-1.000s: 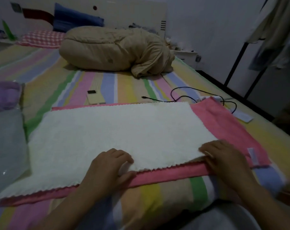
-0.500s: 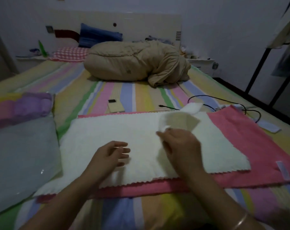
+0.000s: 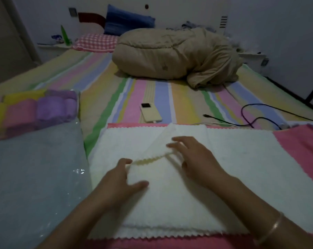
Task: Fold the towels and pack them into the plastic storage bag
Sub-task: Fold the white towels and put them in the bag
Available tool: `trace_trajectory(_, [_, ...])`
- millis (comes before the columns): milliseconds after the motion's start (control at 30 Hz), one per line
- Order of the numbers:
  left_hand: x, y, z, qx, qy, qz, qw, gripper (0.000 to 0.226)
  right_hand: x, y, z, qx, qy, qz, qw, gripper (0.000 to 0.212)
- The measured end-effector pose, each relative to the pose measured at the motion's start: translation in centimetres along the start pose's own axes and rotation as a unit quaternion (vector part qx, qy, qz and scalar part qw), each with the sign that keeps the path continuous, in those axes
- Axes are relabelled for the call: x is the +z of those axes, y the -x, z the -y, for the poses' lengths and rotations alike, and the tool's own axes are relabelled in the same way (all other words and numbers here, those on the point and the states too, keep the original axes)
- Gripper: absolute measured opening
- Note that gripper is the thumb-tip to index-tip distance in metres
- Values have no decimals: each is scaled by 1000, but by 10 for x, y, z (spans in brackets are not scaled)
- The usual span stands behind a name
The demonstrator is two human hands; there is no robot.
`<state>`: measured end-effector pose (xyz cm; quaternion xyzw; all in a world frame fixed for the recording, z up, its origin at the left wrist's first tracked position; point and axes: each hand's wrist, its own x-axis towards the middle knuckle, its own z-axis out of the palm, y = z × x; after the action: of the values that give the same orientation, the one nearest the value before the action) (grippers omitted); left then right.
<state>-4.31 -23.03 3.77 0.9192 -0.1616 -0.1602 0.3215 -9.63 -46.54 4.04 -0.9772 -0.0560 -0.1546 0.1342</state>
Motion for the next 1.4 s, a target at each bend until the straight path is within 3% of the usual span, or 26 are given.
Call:
trace_trajectory(67, [12, 8, 2, 16, -34, -27, 999, 86, 6, -19, -19, 33, 43, 47, 997, 70])
trace_trajectory(167, [22, 16, 7, 31, -23, -83, 996, 87, 19, -41, -38, -5, 87, 26, 996, 60])
trace_trajectory(300, [19, 25, 14, 25, -51, -140, 989, 73, 20, -76, -42, 36, 11, -33, 999, 23])
trace_trajectory(400, [16, 33, 16, 34, -124, -169, 977, 68, 21, -107, -27, 89, -77, -84, 989, 15])
trace_trajectory(533, [2, 46, 27, 13, -193, -172, 966, 63, 29, -149, 21, 111, -141, -37, 983, 29])
trace_trajectory(700, [-21, 56, 63, -51, 17, -163, 985, 55, 61, -194, 64, 86, -134, 32, 987, 20])
trace_trajectory(933, [-42, 57, 90, -73, 44, -178, 980, 49, 100, -210, 79, 106, -86, 55, 989, 18])
trace_trajectory(1133, [-40, 57, 87, -77, 5, -195, 978, 45, 116, -208, 76, 125, -82, 48, 988, 20])
trace_trajectory(1267, [-42, 59, 81, -99, -32, -201, 974, 27, 120, -203, 76, 109, -81, 36, 990, 20])
trace_trajectory(1400, [-43, 61, 76, -98, -132, -215, 963, 26, 120, -193, 78, 92, -58, 24, 994, 30])
